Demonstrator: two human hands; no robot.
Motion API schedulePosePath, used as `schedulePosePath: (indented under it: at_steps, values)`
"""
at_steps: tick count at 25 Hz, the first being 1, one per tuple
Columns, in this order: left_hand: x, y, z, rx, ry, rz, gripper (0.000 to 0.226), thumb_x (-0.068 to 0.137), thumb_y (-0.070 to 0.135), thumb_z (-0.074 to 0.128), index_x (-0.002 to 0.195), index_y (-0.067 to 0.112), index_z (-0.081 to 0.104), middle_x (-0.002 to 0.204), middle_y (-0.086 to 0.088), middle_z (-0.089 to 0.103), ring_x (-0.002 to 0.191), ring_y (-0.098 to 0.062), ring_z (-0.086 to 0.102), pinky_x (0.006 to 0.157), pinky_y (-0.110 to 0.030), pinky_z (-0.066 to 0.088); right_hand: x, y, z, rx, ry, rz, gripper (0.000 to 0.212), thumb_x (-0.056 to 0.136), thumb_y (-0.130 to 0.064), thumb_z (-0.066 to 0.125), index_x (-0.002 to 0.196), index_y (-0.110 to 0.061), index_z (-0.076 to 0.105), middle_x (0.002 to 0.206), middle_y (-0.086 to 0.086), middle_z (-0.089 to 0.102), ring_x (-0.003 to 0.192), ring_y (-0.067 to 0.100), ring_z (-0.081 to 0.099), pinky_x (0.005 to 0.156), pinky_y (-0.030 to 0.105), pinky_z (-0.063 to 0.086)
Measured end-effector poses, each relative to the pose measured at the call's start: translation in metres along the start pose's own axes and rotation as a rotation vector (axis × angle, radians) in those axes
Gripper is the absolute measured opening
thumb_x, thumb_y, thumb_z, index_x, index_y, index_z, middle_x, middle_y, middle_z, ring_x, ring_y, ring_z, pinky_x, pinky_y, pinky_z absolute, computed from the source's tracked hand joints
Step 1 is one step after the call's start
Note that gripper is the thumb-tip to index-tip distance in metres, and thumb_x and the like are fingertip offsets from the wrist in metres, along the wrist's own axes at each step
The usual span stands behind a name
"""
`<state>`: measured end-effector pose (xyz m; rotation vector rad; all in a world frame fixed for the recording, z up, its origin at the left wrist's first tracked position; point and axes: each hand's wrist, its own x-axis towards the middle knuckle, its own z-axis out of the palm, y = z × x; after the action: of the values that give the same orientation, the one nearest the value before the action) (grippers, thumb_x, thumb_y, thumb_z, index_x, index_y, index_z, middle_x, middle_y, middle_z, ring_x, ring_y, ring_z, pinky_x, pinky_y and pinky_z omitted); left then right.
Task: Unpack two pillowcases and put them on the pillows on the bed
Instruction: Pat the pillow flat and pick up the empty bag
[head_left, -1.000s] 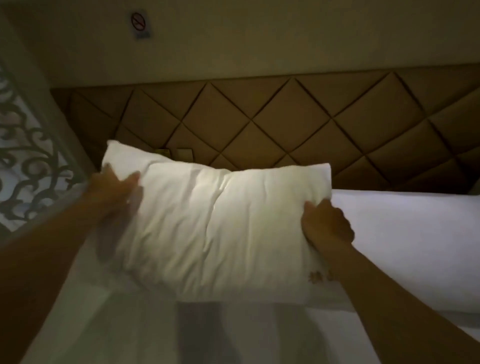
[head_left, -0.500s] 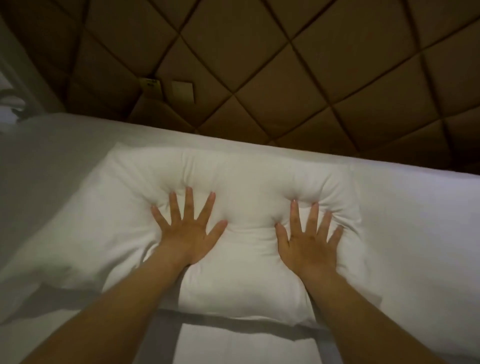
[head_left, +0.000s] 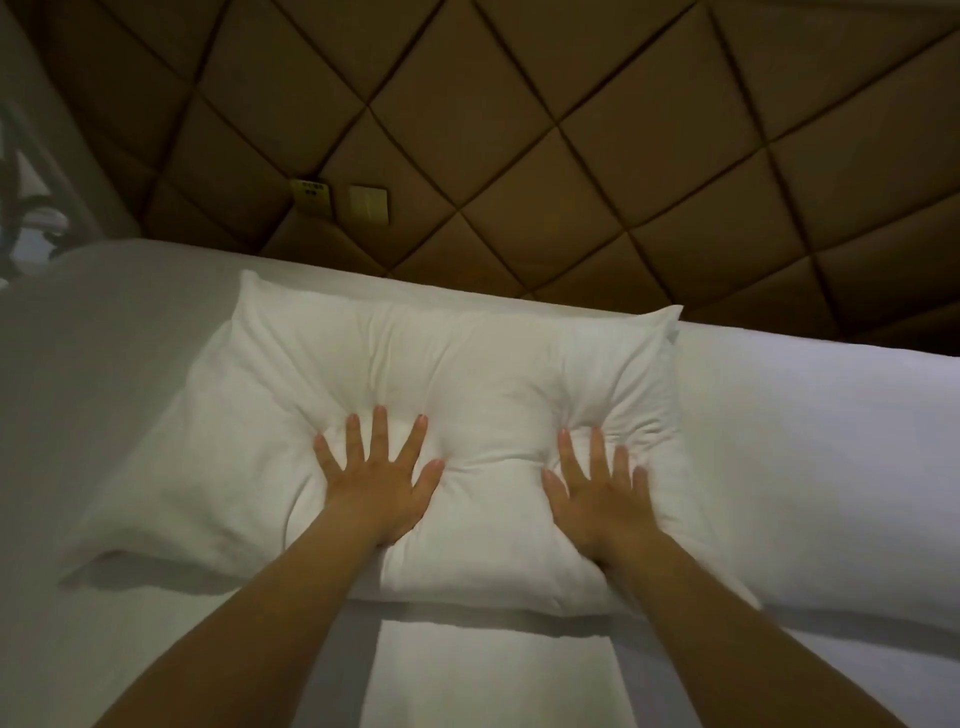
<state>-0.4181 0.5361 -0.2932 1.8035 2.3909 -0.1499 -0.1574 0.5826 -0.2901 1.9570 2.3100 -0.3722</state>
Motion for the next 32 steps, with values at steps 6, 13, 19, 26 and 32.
schedulePosePath:
  at_steps: [6,13,19,26,32]
  values:
    - [-0.15,-0.002,0.012,-0.105,-0.171,0.029,0.084,0.075,0.088,0.011,0.14,0.053,-0.03,0.156,0.001,-0.035,0.146,-0.036,-0.024,0.108,-0.073,0.002,-0.139,0.005,0.006,0.038,-0.217,-0.059,0.081,0.089,-0.075,0.023,0.151,-0.042,-0.017,0.163,0.003,-0.017,0.15,0.03,-0.009,0.118,0.057,0.001]
    - [-0.28,0.0,0.108,0.054,0.038,-0.014,0.074,0.085,0.08,0.022,0.146,0.04,0.035,0.153,-0.01,0.039,0.141,-0.046,0.03,0.104,-0.074,0.01,-0.27,-0.012,0.117,-0.034,-0.013,-0.122,0.072,0.091,-0.071,0.012,0.155,-0.04,0.002,0.164,0.009,0.001,0.15,0.039,0.002,0.115,0.065,-0.003]
    - [-0.404,-0.017,0.104,0.036,-0.186,0.069,0.086,0.076,0.087,0.005,0.15,0.045,-0.011,0.162,-0.007,-0.015,0.148,-0.035,-0.017,0.111,-0.069,0.002,-0.358,-0.02,0.108,-0.112,-0.229,-0.199,0.069,0.096,-0.061,0.004,0.151,-0.03,-0.023,0.16,0.005,-0.028,0.147,0.031,-0.024,0.118,0.058,-0.008]
    - [-0.491,-0.041,0.086,0.005,-0.442,-0.035,0.095,0.081,0.08,0.042,0.149,0.046,-0.015,0.16,-0.001,-0.028,0.145,-0.042,-0.021,0.11,-0.074,0.004,-0.442,-0.028,0.121,-0.14,-0.348,-0.284,0.077,0.093,-0.07,0.016,0.151,-0.036,-0.022,0.159,0.009,-0.027,0.147,0.034,-0.021,0.117,0.061,-0.003]
    - [-0.546,-0.038,0.105,-0.083,-0.466,-0.166,0.108,0.071,0.084,0.051,0.148,0.05,-0.017,0.158,0.001,-0.031,0.143,-0.042,-0.027,0.106,-0.078,0.0,-0.485,-0.015,0.133,-0.149,-0.377,-0.352,0.081,0.09,-0.075,0.019,0.15,-0.039,-0.023,0.159,0.009,-0.029,0.147,0.034,-0.023,0.117,0.063,-0.003]
